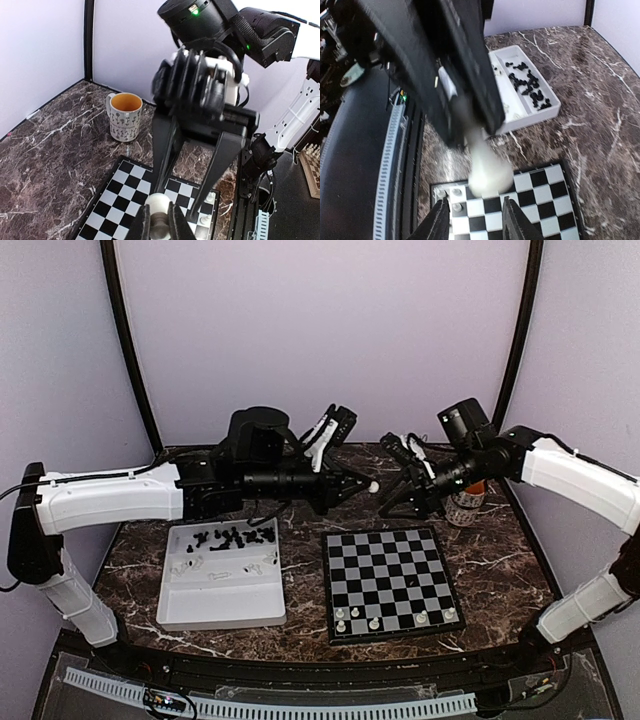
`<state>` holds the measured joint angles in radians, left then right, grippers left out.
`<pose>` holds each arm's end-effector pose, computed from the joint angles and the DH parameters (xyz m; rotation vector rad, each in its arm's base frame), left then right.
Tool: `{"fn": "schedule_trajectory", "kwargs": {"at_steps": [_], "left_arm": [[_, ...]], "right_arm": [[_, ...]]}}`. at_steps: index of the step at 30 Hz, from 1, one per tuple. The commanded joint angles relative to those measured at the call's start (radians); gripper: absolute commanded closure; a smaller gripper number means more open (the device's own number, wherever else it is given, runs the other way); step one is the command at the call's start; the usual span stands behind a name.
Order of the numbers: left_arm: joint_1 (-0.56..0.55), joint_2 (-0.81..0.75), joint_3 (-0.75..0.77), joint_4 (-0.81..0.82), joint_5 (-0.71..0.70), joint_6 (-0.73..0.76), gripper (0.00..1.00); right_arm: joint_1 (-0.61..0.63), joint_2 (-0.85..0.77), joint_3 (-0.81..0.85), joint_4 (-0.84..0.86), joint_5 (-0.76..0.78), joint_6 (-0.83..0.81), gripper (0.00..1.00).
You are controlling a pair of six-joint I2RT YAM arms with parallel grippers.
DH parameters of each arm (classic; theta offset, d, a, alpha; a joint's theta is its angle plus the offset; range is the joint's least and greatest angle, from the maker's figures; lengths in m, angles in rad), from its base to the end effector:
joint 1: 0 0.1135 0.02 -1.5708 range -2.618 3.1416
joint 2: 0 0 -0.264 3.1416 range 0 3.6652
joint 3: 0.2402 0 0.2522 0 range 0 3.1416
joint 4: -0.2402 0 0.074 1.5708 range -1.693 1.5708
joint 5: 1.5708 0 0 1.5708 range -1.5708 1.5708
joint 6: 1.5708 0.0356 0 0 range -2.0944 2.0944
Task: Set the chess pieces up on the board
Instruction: Pass from the right arm to the left, then place the queen at d1.
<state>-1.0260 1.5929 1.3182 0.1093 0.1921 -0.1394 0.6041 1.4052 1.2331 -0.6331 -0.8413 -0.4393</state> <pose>0.1939 -0.3331 0.3508 0.9246 1.5973 -1.0053 0.2284 0.1899 0.3206 -1.4649 1.7395 1.0720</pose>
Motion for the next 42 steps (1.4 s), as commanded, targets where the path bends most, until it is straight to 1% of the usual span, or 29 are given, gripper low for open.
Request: {"fn": "schedule_trajectory", "kwargs": {"at_steps": [1,5,9,10,11,13,14,19,26,32,35,42], "left_arm": [[-0.002,0.058,0.138,-0.259,0.006,0.079,0.96],[-0.028,0.128,0.202,-0.393,0.031,0.147,0.96],[-0.07,0.215,0.27,-0.49,0.032,0.221,0.96],[-0.077,0.229,0.284,-0.501,0.045,0.23,0.96],[-0.09,0.259,0.308,-0.522,0.054,0.245,0.96],[-0.11,0.307,0.352,-0.553,0.072,0.263,0.96],[-0.117,0.324,0.367,-0.564,0.079,0.269,0.96],[-0.176,0.47,0.499,-0.657,0.066,0.343,0.95],[-0.234,0.593,0.639,-0.763,0.031,0.412,0.95],[-0.253,0.666,0.698,-0.815,0.03,0.429,0.95],[-0.261,0.694,0.711,-0.838,0.013,0.428,0.95],[-0.263,0.696,0.683,-0.87,-0.03,0.401,0.95]], "right_arm": [[-0.154,-0.138,-0.096,-0.095,0.015,-0.141,0.6],[-0.329,-0.211,-0.211,-0.075,0.025,-0.15,0.58],[-0.465,-0.252,-0.334,0.089,0.046,-0.003,0.56],[-0.489,-0.254,-0.351,0.133,0.07,0.05,0.54],[-0.501,-0.253,-0.352,0.157,0.131,0.072,0.51],[-0.511,-0.248,-0.35,0.185,0.25,0.098,0.48],[-0.513,-0.243,-0.356,0.206,0.283,0.102,0.47],[-0.514,-0.227,-0.372,0.233,0.335,0.095,0.45],[-0.514,-0.209,-0.374,0.229,0.321,0.073,0.45],[-0.514,-0.209,-0.379,0.224,0.308,0.057,0.45],[-0.514,-0.208,-0.379,0.22,0.302,0.053,0.45],[-0.514,-0.205,-0.38,0.212,0.29,0.044,0.45]]}}
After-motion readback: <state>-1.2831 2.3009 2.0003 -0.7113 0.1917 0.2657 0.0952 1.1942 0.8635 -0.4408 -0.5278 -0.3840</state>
